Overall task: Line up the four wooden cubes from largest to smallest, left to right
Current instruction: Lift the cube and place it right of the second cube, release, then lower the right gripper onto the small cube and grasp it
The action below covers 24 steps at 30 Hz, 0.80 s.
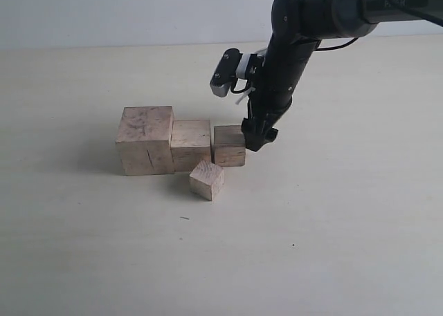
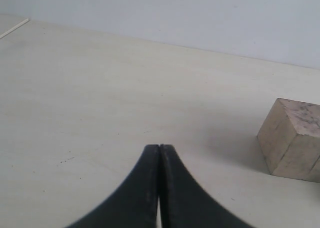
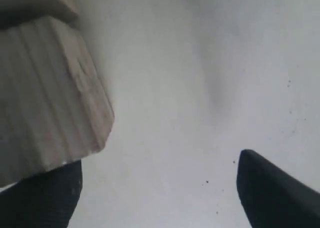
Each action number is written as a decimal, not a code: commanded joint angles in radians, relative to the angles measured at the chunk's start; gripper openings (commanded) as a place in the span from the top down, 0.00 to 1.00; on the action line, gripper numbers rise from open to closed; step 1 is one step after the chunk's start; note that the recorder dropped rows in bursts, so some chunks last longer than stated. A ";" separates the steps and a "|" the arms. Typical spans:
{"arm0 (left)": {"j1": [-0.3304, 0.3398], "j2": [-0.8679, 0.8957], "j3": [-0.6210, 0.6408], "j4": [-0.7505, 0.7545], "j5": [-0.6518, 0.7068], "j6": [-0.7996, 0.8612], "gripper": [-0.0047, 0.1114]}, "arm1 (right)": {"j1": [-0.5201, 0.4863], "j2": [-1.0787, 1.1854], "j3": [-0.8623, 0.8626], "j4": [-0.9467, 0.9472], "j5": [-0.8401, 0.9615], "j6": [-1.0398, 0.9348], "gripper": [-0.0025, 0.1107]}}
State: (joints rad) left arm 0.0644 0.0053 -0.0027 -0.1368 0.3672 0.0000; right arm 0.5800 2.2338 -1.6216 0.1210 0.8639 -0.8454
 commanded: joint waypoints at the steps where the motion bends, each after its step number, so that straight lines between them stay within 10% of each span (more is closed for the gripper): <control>1: -0.006 -0.005 0.003 -0.001 -0.010 0.000 0.96 | 0.001 -0.003 -0.001 0.048 -0.022 0.002 0.29; 16: -0.006 -0.005 0.003 -0.001 -0.010 0.000 0.96 | 0.001 -0.007 -0.001 0.026 -0.022 0.011 0.29; 24: -0.006 -0.005 0.003 -0.001 -0.010 0.000 0.96 | 0.001 -0.059 -0.001 -0.294 0.059 0.455 0.29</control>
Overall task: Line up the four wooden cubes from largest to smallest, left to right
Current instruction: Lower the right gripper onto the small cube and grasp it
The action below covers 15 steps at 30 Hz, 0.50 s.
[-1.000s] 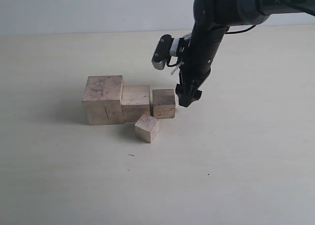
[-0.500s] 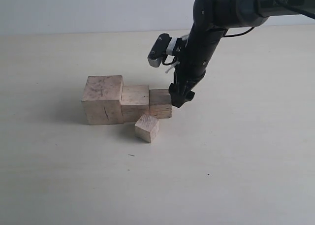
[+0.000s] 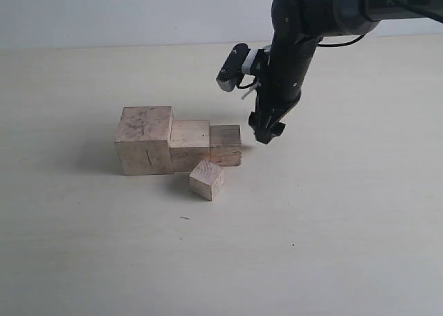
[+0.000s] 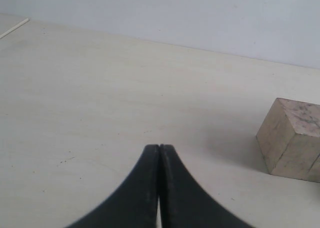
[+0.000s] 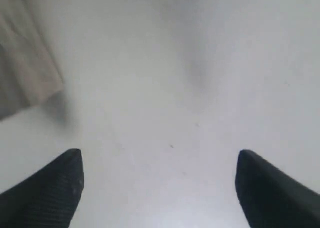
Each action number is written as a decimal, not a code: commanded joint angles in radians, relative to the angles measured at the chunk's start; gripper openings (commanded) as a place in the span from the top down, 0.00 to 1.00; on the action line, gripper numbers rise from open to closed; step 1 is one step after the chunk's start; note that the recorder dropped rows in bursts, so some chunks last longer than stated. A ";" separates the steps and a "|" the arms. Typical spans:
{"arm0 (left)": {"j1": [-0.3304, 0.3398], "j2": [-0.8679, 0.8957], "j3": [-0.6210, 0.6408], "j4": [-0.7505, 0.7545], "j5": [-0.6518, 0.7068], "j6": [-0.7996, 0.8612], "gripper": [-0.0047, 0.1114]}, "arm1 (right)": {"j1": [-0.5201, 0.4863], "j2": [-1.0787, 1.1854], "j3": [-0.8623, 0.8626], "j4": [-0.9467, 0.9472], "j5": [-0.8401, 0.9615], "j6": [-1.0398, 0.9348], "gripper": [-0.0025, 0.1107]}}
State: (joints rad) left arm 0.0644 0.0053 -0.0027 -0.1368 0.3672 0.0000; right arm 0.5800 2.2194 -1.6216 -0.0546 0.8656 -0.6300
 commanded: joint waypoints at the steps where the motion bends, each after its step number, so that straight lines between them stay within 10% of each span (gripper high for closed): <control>1: -0.006 -0.005 0.003 -0.001 -0.010 0.000 0.96 | 0.001 -0.056 -0.001 -0.122 0.095 0.314 0.31; 11: -0.006 -0.005 0.003 -0.001 -0.010 0.000 0.96 | 0.001 -0.142 -0.001 0.123 0.355 0.465 0.95; 15: -0.006 -0.005 0.003 -0.001 -0.010 0.000 0.96 | 0.017 -0.190 -0.001 0.287 0.355 0.410 0.98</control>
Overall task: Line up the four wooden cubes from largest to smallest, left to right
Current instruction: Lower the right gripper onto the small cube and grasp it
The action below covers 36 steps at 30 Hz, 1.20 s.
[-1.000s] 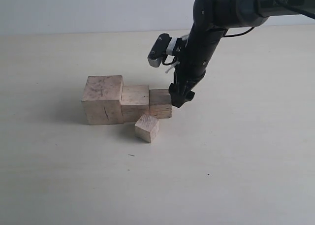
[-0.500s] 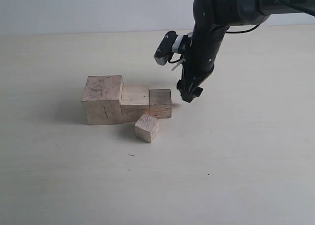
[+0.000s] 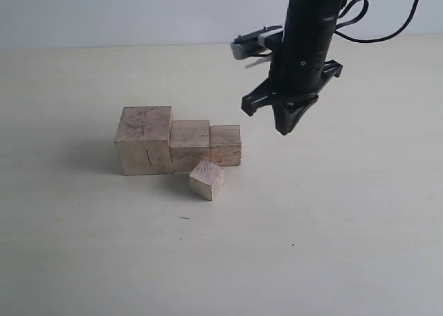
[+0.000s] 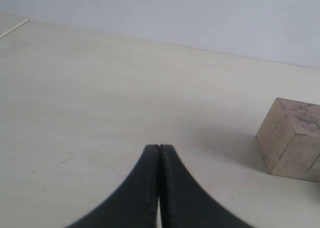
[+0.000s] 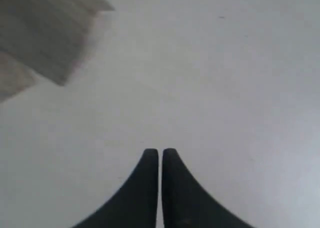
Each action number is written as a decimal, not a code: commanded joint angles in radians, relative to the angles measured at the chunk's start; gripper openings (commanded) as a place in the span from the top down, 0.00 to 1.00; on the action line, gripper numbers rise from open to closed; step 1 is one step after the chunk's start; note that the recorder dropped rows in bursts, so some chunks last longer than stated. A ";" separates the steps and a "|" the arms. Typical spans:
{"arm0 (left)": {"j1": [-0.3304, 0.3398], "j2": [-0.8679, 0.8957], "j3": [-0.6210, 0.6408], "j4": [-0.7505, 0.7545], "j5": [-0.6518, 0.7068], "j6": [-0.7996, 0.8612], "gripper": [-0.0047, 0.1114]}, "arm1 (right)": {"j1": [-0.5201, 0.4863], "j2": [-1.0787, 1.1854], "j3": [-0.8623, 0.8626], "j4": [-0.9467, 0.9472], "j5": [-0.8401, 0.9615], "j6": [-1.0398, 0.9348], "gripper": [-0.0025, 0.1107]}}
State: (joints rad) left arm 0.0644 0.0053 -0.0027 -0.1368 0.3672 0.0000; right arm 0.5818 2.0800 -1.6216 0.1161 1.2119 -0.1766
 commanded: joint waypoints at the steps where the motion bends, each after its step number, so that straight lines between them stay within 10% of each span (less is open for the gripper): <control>1: -0.006 -0.005 0.003 -0.001 -0.010 0.000 0.96 | 0.030 -0.064 -0.001 0.103 0.009 -0.039 0.98; 20: -0.006 -0.005 0.003 -0.001 -0.010 0.000 0.96 | 0.191 -0.265 0.458 0.360 -0.462 -0.405 0.96; 31: -0.006 -0.005 0.003 -0.001 -0.010 0.000 0.96 | 0.191 -0.181 0.458 0.398 -0.511 -0.512 0.39; 36: -0.006 -0.005 0.003 -0.001 -0.010 0.000 0.96 | 0.191 -0.165 0.458 0.400 -0.527 -0.566 0.31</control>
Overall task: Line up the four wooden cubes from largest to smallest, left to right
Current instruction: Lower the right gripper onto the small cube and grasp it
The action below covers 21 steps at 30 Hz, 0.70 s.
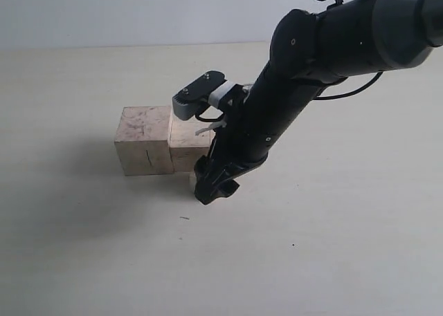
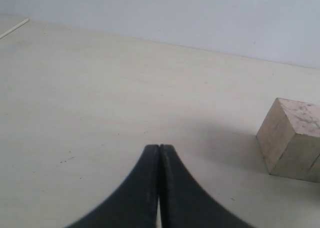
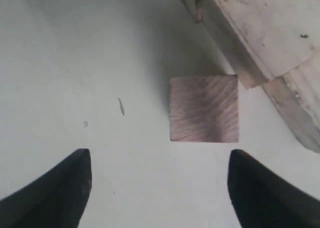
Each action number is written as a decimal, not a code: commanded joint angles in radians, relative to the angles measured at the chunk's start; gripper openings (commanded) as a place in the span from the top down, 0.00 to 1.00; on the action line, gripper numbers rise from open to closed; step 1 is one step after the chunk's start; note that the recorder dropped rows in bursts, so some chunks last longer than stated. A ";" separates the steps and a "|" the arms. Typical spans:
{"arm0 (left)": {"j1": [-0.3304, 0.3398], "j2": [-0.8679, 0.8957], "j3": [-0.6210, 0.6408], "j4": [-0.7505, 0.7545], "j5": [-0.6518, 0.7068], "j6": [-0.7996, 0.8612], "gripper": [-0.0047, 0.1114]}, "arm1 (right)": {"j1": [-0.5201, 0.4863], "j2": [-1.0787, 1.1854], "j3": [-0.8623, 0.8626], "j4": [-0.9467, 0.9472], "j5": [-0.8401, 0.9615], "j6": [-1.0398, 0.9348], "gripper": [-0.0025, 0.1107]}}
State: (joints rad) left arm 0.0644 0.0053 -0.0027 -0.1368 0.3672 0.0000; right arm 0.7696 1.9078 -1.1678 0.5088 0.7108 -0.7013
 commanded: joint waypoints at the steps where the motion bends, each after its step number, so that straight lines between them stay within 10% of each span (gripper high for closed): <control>1: -0.006 -0.005 0.003 -0.001 -0.010 0.000 0.96 | 0.003 0.007 0.004 0.008 -0.036 -0.041 0.31; 21: -0.006 -0.005 0.003 -0.001 -0.010 0.000 0.96 | 0.003 0.014 0.004 0.014 -0.109 -0.032 0.35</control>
State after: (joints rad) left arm 0.0644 0.0053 -0.0027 -0.1368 0.3672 0.0000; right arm 0.7696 1.9205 -1.1678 0.5128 0.6095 -0.7306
